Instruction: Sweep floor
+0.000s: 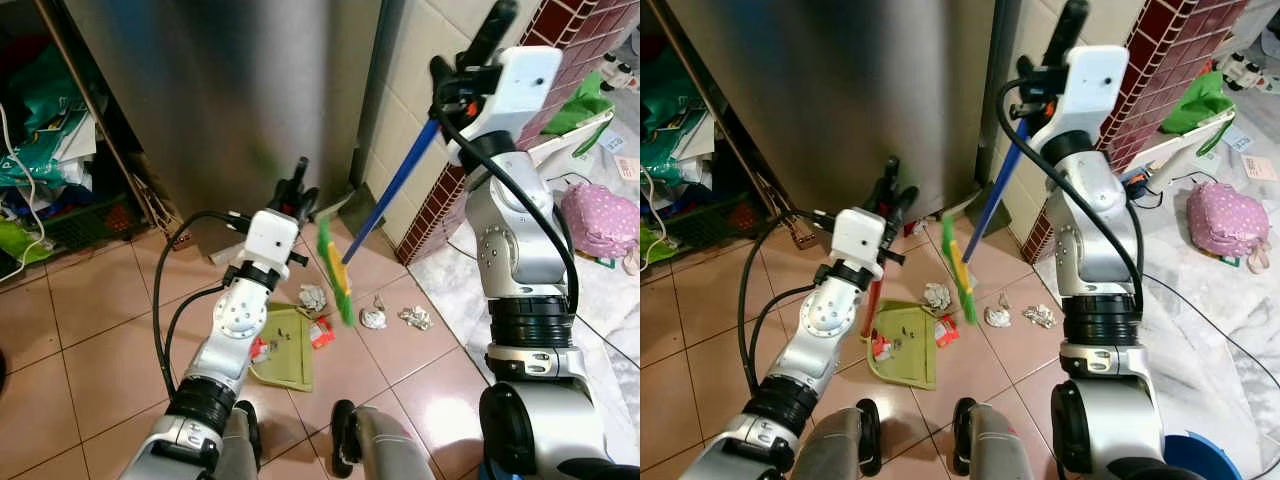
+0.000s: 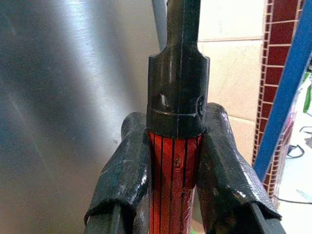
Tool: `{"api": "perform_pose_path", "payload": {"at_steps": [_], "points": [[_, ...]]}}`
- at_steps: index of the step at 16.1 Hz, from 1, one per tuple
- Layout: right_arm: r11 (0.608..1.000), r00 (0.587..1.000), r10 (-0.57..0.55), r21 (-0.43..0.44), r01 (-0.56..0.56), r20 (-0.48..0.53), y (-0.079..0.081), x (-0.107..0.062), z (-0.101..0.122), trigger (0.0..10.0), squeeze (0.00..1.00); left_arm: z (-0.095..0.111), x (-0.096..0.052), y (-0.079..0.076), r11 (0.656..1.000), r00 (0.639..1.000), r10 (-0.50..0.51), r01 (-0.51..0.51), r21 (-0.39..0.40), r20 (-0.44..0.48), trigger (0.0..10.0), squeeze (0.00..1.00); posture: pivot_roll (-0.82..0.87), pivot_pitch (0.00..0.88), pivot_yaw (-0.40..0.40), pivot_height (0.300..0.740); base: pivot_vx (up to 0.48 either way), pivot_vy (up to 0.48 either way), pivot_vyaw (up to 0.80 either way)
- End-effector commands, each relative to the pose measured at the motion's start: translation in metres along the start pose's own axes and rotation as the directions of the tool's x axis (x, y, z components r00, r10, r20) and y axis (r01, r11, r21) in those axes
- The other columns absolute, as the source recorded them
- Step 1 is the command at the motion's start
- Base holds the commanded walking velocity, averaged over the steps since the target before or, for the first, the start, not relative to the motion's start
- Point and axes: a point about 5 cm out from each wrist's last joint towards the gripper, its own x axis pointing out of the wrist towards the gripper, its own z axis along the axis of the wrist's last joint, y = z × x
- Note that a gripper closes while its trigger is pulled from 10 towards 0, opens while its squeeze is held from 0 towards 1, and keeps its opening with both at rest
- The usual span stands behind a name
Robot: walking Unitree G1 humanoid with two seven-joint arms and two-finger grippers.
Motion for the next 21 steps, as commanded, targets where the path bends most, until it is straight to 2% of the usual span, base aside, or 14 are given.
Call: {"api": "perform_pose_path", "payload": {"at_steps": [1,3,6,8,10,13,14,15,17,21], "points": [[0.997,0.998,-0.037,-0.059,0.04,0.045,-0.007,0.0,0.007,10.0,0.0,0.011,0.0,-0.002,1.0,0.999,-0.002,0.001,0.018,0.043,10.0,0.0,-0.08,0.175,-0.023,0.74,0.0,0.0,0.0],[0.985,0.995,-0.101,-0.137,0.102,0.017,-0.017,-0.008,-0.005,10.0,0.0,0.028,-0.006,-0.001,0.999,0.992,-0.025,0.021,0.039,0.124,10.0,0.0,-0.07,0.177,-0.028,0.74,0.0,0.0,0.0],[0.981,0.993,-0.117,-0.157,0.113,-0.016,-0.016,-0.019,-0.019,10.0,0.0,0.034,-0.017,-0.002,0.994,0.989,-0.072,0.06,0.093,0.132,10.0,0.0,-0.06,0.179,-0.026,0.74,0.0,0.0,0.0],[0.979,0.992,-0.114,-0.174,0.104,-0.05,-0.01,-0.028,-0.031,10.0,0.0,0.044,-0.025,0.009,0.995,0.992,-0.029,0.017,0.1,0.12,10.0,0.0,-0.05,0.189,-0.022,0.74,0.0,0.0,0.0],[0.979,0.991,-0.116,-0.177,0.104,-0.063,-0.008,-0.03,-0.036,10.0,0.0,0.043,-0.031,0.012,0.995,0.995,-0.013,0.004,0.097,0.094,10.0,0.0,-0.05,0.192,-0.023,0.74,0.0,0.0,0.0],[0.977,0.988,-0.128,-0.183,0.11,-0.089,-0.004,-0.034,-0.043,10.0,0.0,0.024,-0.038,0.01,0.998,1.0,-0.022,0.022,0.063,0.003,10.0,0.0,-0.05,0.199,-0.027,0.74,0.0,0.0,0.0],[0.975,0.986,-0.135,-0.188,0.115,-0.101,-0.004,-0.036,-0.045,10.0,0.0,0.02,-0.033,0.01,0.999,0.999,-0.035,0.036,0.04,-0.024,10.0,0.0,-0.05,0.201,-0.028,0.74,0.0,0.0,0.0],[0.973,0.982,-0.149,-0.194,0.125,-0.116,-0.005,-0.039,-0.048,10.0,0.0,0.014,-0.023,0.012,0.997,0.998,-0.03,0.034,0.067,-0.055,10.0,0.0,-0.07,0.204,-0.026,0.74,0.0,0.0,0.0],[0.971,0.969,-0.183,-0.186,0.151,-0.168,-0.01,-0.043,-0.056,10.0,0.0,0.006,-0.008,0.01,0.997,0.998,-0.04,0.043,0.067,-0.054,10.0,0.0,-0.09,0.206,-0.025,0.74,0.0,0.0,0.0],[0.97,0.93,-0.235,-0.125,0.207,-0.281,-0.013,-0.053,-0.073,10.0,0.0,-0.01,0.002,0.0,0.999,0.996,-0.024,0.026,0.021,-0.082,10.0,0.0,-0.1,0.209,-0.025,0.74,0.0,0.0,0.0]]}}
